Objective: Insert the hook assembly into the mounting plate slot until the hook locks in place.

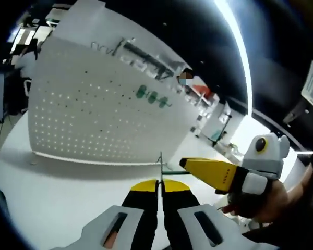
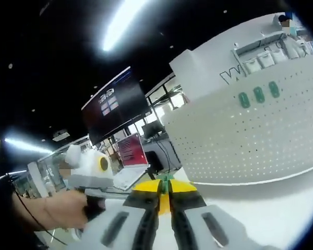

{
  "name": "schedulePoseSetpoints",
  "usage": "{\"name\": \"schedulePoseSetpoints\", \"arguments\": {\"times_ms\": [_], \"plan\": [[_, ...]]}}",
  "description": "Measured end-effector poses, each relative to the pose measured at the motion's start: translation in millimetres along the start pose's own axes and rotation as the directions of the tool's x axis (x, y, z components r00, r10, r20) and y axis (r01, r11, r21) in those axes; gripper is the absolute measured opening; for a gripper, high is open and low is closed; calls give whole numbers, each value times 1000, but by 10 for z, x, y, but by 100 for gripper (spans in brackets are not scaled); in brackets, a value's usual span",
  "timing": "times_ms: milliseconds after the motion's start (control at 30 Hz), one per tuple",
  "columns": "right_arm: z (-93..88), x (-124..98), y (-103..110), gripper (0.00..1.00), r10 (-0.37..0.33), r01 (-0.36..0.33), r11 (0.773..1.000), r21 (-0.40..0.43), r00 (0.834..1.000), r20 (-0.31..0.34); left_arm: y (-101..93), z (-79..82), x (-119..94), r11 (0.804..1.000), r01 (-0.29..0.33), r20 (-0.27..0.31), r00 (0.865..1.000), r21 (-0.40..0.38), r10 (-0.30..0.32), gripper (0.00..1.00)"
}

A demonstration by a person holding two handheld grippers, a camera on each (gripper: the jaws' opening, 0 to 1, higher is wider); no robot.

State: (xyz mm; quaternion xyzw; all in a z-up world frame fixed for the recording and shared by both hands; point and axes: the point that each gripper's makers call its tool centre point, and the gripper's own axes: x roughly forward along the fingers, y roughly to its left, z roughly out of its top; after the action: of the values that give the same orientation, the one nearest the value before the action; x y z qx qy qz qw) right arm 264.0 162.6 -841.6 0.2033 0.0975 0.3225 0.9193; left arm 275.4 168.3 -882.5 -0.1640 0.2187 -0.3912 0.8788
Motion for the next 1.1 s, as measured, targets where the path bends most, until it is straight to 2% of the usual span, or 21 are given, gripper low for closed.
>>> {"name": "schedulePoseSetpoints", "arguments": {"times_ms": [67, 100, 167, 233, 333, 433, 567, 600, 733, 833, 1100], "plan": [[19, -30, 11, 5, 14, -14, 1000, 12, 1000, -6, 27, 18, -5, 1000, -11, 3, 1000, 24, 11, 1], [-17, -38, 55, 5, 46, -45, 999, 22, 998, -35, 38, 26, -4, 999, -14, 5, 1000, 36, 14, 1], [-48, -36, 71, 6, 64, -63, 998, 17, 996, -56, 42, 35, 0, 998, -18, 6, 1000, 60, 18, 1], [-45, -36, 49, 6, 50, -51, 999, -6, 997, -54, 13, 54, 14, 995, -13, 17, 1000, 99, 11, 1], [-32, -19, 46, 6, 51, -51, 999, 7, 998, -48, -34, 61, 34, 989, -11, 17, 1000, 147, 8, 1], [-22, 4, 33, 6, 47, -47, 999, 10, 998, -44, -94, 83, 45, 975, -8, 23, 1000, 224, 3, 1], [7, 19, 28, 5, 47, -47, 999, 25, 998, -32, -151, 132, 38, 968, -5, 41, 999, 252, -6, 1], [14, 20, 31, 4, 48, -47, 999, 24, 998, -30, -169, 167, 38, 961, -2, 57, 998, 277, -15, 1], [35, 30, 47, 3, 43, -43, 999, 10, 999, -19, -191, 166, 43, 941, -15, 48, 999, 339, -1, 1], [40, 27, 47, 2, 43, -43, 999, 6, 999, -18, -179, 182, 38, 934, -24, 51, 999, 357, 6, 1], [46, 20, 62, 1, 26, -26, 999, -24, 1000, -4, -175, 188, 30, 935, -28, 61, 998, 354, 7, 2]]}}
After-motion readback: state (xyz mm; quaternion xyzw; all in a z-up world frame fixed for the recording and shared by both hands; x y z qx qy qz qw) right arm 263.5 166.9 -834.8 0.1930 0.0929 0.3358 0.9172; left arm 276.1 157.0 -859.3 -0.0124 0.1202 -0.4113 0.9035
